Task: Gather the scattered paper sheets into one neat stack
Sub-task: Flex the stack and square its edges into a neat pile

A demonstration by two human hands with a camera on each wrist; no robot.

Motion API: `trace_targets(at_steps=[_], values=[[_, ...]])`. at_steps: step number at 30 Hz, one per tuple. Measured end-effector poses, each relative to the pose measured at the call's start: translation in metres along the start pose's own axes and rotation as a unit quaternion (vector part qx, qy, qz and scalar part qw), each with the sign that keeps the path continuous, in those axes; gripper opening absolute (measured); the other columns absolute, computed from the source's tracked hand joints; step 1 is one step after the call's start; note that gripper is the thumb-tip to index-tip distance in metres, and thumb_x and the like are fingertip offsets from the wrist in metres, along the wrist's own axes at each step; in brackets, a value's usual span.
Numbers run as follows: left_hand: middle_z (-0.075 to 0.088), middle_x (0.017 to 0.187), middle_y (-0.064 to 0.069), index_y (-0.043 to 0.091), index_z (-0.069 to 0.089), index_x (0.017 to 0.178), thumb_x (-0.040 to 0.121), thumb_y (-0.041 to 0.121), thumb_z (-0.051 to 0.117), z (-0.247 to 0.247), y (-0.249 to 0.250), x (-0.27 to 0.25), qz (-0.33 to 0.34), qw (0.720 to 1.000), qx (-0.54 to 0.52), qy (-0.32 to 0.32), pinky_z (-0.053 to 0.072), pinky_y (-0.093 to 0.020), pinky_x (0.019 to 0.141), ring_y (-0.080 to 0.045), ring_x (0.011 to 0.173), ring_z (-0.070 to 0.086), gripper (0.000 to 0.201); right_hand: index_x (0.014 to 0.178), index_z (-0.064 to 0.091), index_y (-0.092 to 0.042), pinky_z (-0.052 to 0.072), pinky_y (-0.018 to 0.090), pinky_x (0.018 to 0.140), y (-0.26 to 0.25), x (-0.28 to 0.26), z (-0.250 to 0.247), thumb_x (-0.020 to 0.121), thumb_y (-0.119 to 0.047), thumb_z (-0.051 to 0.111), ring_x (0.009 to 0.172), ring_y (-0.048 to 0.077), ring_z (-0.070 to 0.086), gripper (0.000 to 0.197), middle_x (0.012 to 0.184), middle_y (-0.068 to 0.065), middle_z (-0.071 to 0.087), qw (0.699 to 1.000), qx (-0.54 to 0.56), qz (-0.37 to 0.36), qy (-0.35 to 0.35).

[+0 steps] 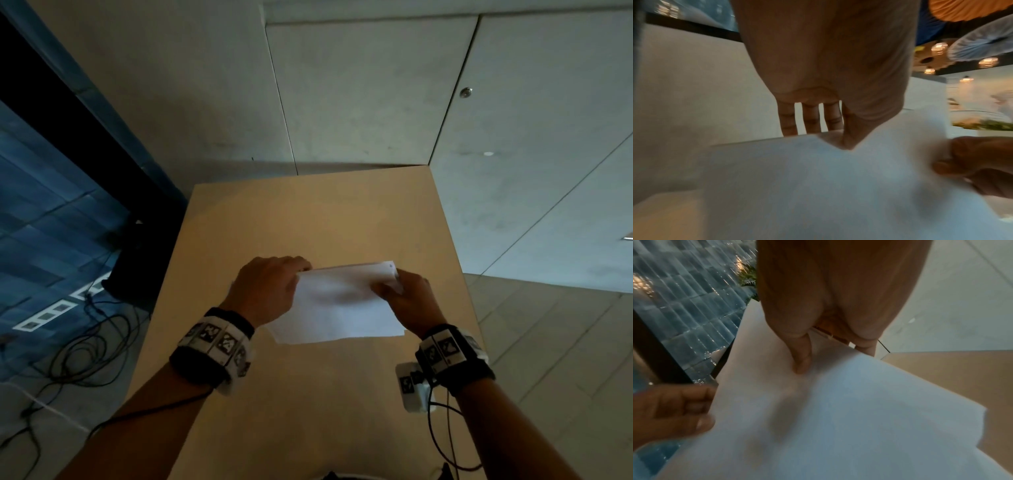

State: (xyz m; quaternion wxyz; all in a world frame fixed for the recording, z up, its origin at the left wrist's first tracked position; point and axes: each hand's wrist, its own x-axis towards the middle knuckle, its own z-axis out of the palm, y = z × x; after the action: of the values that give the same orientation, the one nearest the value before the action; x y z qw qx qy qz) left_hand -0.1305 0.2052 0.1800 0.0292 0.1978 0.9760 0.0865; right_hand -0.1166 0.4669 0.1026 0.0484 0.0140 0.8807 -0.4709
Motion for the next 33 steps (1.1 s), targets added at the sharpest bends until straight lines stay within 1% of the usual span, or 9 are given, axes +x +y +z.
trace_targets(at_steps=[4, 8, 10, 15, 18, 22, 25, 29, 33], values=[[0.070, 0.106, 0.007, 0.038, 0.055, 0.120, 0.086, 0.033, 0.065, 0.004, -0.046, -0.025, -0.156, 0.980, -0.127, 0.002, 0.054, -0.031, 0.083, -0.017, 0.097, 0.066, 0.036, 0.091, 0.070, -0.008, 0.055, 0.048, 0.078, 0.014, -0.001, -0.010, 0.084, -0.034, 0.066, 0.087, 0.031, 0.069, 0.027, 0.087, 0.013, 0.074, 0.999, 0.034, 0.019, 0.000], [0.066, 0.107, 0.004, 0.023, 0.053, 0.128, 0.081, 0.012, 0.076, 0.019, -0.057, -0.042, -0.249, 0.858, -0.449, 0.020, 0.049, -0.027, 0.088, -0.010, 0.098, 0.063, 0.053, 0.088, 0.074, -0.015, 0.055, 0.054, 0.085, 0.021, -0.002, -0.020, 0.078, -0.038, 0.071, 0.090, 0.029, 0.071, 0.026, 0.091, 0.011, 0.076, 0.990, 0.125, 0.067, -0.010], [0.066, 0.112, 0.006, 0.018, 0.054, 0.127, 0.084, 0.006, 0.072, 0.033, -0.052, -0.043, -0.249, 0.833, -0.493, -0.005, 0.049, -0.037, 0.096, -0.010, 0.103, 0.063, 0.048, 0.088, 0.074, -0.022, 0.054, 0.053, 0.090, 0.018, -0.003, -0.021, 0.082, -0.025, 0.072, 0.093, 0.024, 0.071, 0.007, 0.096, 0.007, 0.076, 0.982, 0.170, 0.074, -0.015], [0.067, 0.117, -0.007, 0.012, 0.063, 0.119, 0.093, 0.013, 0.061, 0.074, -0.044, -0.039, -0.285, 0.850, -0.441, 0.040, 0.051, -0.044, 0.096, -0.026, 0.108, 0.062, 0.026, 0.085, 0.073, -0.025, 0.055, 0.055, 0.086, 0.016, -0.007, -0.009, 0.077, -0.035, 0.072, 0.090, 0.028, 0.071, 0.013, 0.094, 0.007, 0.075, 0.976, 0.196, 0.093, 0.033], [0.067, 0.113, -0.011, 0.005, 0.061, 0.122, 0.096, 0.015, 0.057, 0.084, -0.030, -0.036, -0.299, 0.861, -0.393, 0.122, 0.049, -0.033, 0.086, -0.022, 0.101, 0.061, 0.029, 0.084, 0.071, -0.030, 0.056, 0.050, 0.084, 0.020, -0.011, 0.007, 0.080, -0.033, 0.070, 0.087, 0.020, 0.070, 0.005, 0.090, -0.001, 0.074, 0.969, 0.207, 0.099, 0.086], [0.067, 0.116, -0.013, 0.001, 0.059, 0.124, 0.097, 0.017, 0.054, 0.093, -0.006, -0.035, -0.306, 0.848, -0.373, 0.218, 0.052, -0.037, 0.092, -0.022, 0.104, 0.062, 0.032, 0.111, 0.068, -0.020, 0.055, 0.036, 0.084, 0.018, -0.015, 0.033, 0.087, -0.031, 0.065, 0.094, 0.010, 0.068, 0.027, 0.100, -0.003, 0.072, 0.955, 0.232, 0.097, 0.157], [0.067, 0.117, -0.019, -0.005, 0.059, 0.122, 0.098, 0.019, 0.053, 0.106, 0.003, -0.035, -0.322, 0.835, -0.372, 0.246, 0.053, -0.041, 0.095, -0.029, 0.108, 0.065, 0.034, 0.112, 0.067, -0.021, 0.054, 0.034, 0.087, 0.014, -0.015, 0.046, 0.087, -0.029, 0.065, 0.095, 0.009, 0.067, 0.026, 0.101, -0.002, 0.071, 0.944, 0.241, 0.106, 0.201], [0.063, 0.126, -0.019, -0.004, 0.053, 0.130, 0.098, 0.021, 0.052, 0.126, 0.000, -0.040, -0.356, 0.819, -0.390, 0.227, 0.050, -0.044, 0.101, -0.028, 0.116, 0.061, 0.041, 0.115, 0.066, -0.021, 0.050, 0.033, 0.088, 0.018, -0.016, 0.054, 0.089, -0.027, 0.063, 0.101, 0.015, 0.066, 0.027, 0.104, -0.003, 0.070, 0.950, 0.215, 0.110, 0.198], [0.059, 0.133, -0.016, 0.006, 0.046, 0.140, 0.098, 0.019, 0.050, 0.147, -0.010, -0.049, -0.361, 0.833, -0.394, 0.142, 0.046, -0.042, 0.106, -0.029, 0.123, 0.057, 0.044, 0.130, 0.055, -0.009, 0.045, 0.030, 0.088, 0.041, -0.019, 0.065, 0.091, -0.017, 0.060, 0.106, 0.021, 0.060, 0.040, 0.114, 0.009, 0.065, 0.975, 0.106, 0.164, 0.108]])
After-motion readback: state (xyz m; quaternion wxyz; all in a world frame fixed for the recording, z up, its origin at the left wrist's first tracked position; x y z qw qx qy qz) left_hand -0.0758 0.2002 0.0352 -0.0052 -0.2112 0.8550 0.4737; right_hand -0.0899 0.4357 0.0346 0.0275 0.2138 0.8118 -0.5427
